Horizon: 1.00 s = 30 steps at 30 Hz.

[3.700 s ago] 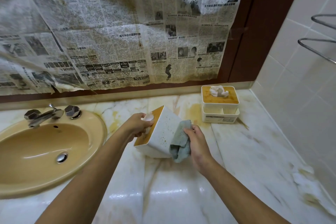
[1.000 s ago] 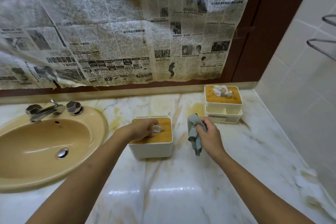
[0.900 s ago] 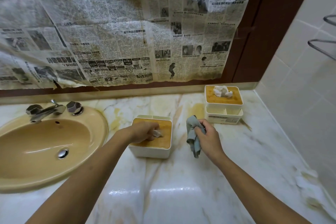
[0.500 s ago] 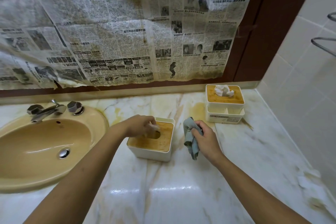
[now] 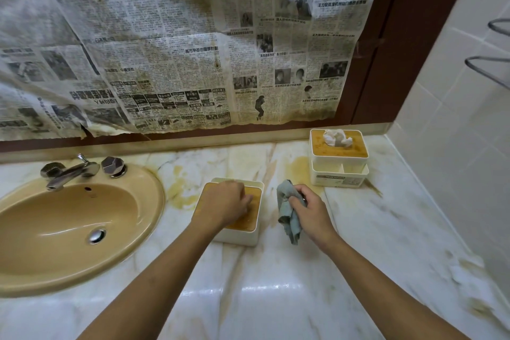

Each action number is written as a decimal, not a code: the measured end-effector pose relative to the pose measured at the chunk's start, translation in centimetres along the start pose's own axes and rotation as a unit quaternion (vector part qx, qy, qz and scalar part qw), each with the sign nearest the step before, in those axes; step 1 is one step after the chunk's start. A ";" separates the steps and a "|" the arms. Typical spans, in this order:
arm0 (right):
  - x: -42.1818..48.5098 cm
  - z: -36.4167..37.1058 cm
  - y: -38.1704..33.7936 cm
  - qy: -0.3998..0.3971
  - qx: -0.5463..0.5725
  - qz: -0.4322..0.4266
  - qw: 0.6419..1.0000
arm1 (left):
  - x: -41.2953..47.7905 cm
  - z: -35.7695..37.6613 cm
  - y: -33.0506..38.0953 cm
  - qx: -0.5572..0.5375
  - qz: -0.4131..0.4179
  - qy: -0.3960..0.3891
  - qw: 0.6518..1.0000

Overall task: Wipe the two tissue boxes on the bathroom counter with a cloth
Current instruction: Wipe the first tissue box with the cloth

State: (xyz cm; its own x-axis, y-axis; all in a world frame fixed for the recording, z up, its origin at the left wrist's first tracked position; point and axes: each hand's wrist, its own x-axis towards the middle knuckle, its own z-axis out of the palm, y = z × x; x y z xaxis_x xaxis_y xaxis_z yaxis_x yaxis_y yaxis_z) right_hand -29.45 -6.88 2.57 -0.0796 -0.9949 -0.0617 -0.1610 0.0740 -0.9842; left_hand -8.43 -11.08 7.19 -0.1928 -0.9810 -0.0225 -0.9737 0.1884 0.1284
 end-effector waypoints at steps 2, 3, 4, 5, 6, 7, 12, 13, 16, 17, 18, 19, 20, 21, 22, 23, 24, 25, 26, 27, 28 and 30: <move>0.0 -0.1 0.2 -0.004 0.003 0.009 1.000 | -0.2 0.3 0.3 0.037 -0.053 -0.019 0.998; 0.0 -0.1 0.2 -0.004 0.005 0.014 1.000 | -0.3 0.4 0.4 0.042 -0.075 -0.024 0.996; 0.0 -0.1 0.3 -0.002 0.008 0.020 1.000 | -0.4 0.4 0.4 0.036 -0.094 -0.031 0.994; 0.0 -0.1 0.4 0.000 0.011 0.026 1.000 | -0.4 0.4 0.5 0.018 -0.110 -0.041 0.993; -0.1 -0.1 0.4 0.002 0.013 0.031 0.999 | -0.3 0.5 0.5 -0.006 -0.122 -0.052 0.991; -0.1 -0.1 0.5 0.002 0.014 0.034 0.999 | -0.1 0.7 0.4 -0.029 -0.130 -0.064 0.989; -0.6 -0.1 0.4 0.000 0.021 0.044 0.999 | 0.4 1.1 -0.1 -0.113 -0.162 -0.111 0.974; -0.8 0.0 0.4 0.001 0.024 0.046 0.999 | 0.4 1.1 -0.2 -0.132 -0.169 -0.116 0.970; -1.1 0.1 0.5 0.004 0.035 0.054 0.998 | 0.3 1.0 -0.5 -0.154 -0.175 -0.125 0.964; -1.2 0.2 0.5 0.003 0.036 0.057 0.998 | 0.2 0.9 -0.6 -0.154 -0.175 -0.128 0.964; -1.2 0.2 0.6 0.001 0.036 0.059 0.998 | 0.1 0.9 -0.6 -0.153 -0.175 -0.131 0.964; -1.3 0.3 0.6 -0.001 0.036 0.060 0.998 | 0.0 0.8 -0.6 -0.150 -0.176 -0.131 0.964; -1.3 0.3 0.6 -0.002 0.035 0.060 0.998 | -0.1 0.7 -0.7 -0.148 -0.179 -0.130 0.964; -1.3 0.4 0.6 -0.003 0.033 0.059 0.998 | -0.1 0.7 -0.8 -0.148 -0.181 -0.128 0.964; -1.4 0.4 0.5 -0.003 0.031 0.059 0.998 | -0.1 0.6 -1.0 -0.150 -0.182 -0.126 0.964; -1.4 0.4 0.5 -0.003 0.030 0.058 0.998 | -0.1 0.5 -1.3 -0.150 -0.180 -0.124 0.964; -1.3 0.5 0.4 -0.003 0.031 0.057 0.998 | -0.1 0.3 -1.5 -0.148 -0.175 -0.124 0.965; -1.4 0.4 0.4 -0.004 0.033 0.056 0.998 | -0.1 0.0 -1.8 -0.144 -0.167 -0.128 0.967; -1.4 0.4 0.3 -0.005 0.035 0.056 0.998 | -0.1 -0.3 -2.1 -0.140 -0.156 -0.135 0.968; -1.3 0.4 0.3 -0.004 0.037 0.056 0.998 | 0.0 -0.7 -2.3 -0.138 -0.145 -0.144 0.969; -1.3 0.4 0.3 -0.004 0.037 0.056 0.998 | 0.0 -1.1 -2.5 -0.135 -0.134 -0.154 0.970; -1.3 0.4 0.4 -0.004 0.034 0.058 0.998 | 0.0 -1.8 -2.6 -0.129 -0.121 -0.165 0.970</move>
State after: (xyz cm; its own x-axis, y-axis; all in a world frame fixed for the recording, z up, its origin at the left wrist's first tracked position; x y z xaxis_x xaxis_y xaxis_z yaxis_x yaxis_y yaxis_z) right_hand -29.04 -5.61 2.23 -0.0854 -0.9805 -0.1770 -0.0844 0.1841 -0.9793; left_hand -5.71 -11.66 8.60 -0.0328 -0.9190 -0.3928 -0.9404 -0.1047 0.3235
